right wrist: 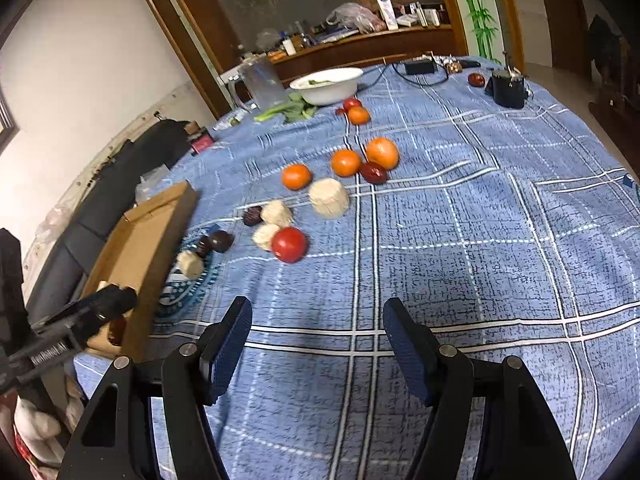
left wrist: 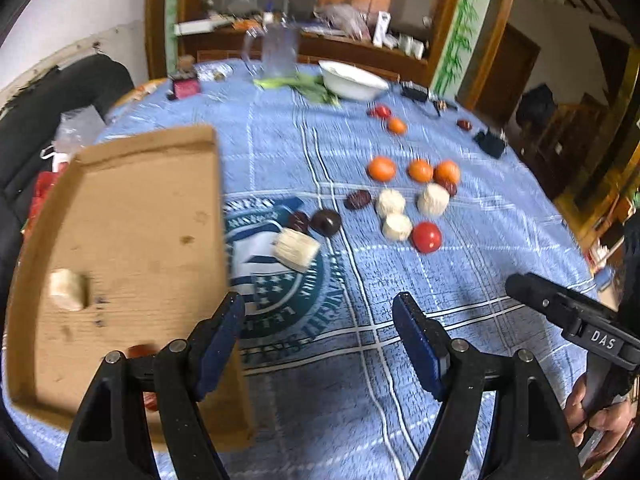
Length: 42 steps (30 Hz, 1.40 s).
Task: Organize fruits
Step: 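Grasp a white cube with left tool while right tool grasps a beige ball, then carry cube and ball into the cardboard box and open both tools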
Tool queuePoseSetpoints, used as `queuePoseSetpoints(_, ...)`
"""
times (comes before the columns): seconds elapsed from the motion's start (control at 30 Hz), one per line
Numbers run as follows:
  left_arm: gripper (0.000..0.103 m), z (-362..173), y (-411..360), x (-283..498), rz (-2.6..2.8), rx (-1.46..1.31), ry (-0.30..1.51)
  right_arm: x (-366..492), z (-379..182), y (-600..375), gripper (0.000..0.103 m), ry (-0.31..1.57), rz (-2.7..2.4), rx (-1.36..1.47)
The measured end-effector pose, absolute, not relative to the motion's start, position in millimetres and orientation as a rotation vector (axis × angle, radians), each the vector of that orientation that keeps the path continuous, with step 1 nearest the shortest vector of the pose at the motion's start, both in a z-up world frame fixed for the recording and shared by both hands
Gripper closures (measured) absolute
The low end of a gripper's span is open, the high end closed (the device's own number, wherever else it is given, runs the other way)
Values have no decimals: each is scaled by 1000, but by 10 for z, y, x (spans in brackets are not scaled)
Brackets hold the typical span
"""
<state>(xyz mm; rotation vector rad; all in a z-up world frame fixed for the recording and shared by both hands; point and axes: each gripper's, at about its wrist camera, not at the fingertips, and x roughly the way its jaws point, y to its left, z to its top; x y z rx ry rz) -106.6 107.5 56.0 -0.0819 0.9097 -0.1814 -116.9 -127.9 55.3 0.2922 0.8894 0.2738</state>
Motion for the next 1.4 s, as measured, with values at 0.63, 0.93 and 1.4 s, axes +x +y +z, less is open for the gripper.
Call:
queuePoseSetpoints(0.63,29,181,882,-357,-164,48,1021,10,258,-998,31,989,195,135)
queuePoseSetpoints(0.93,68,197,936,-382,-156,51,994,152,244,-860,64,953,189,59)
queuePoseSetpoints(1.4,68,540,1239,-776,-192,-91,911,-311,659,-741,64,869,271,120)
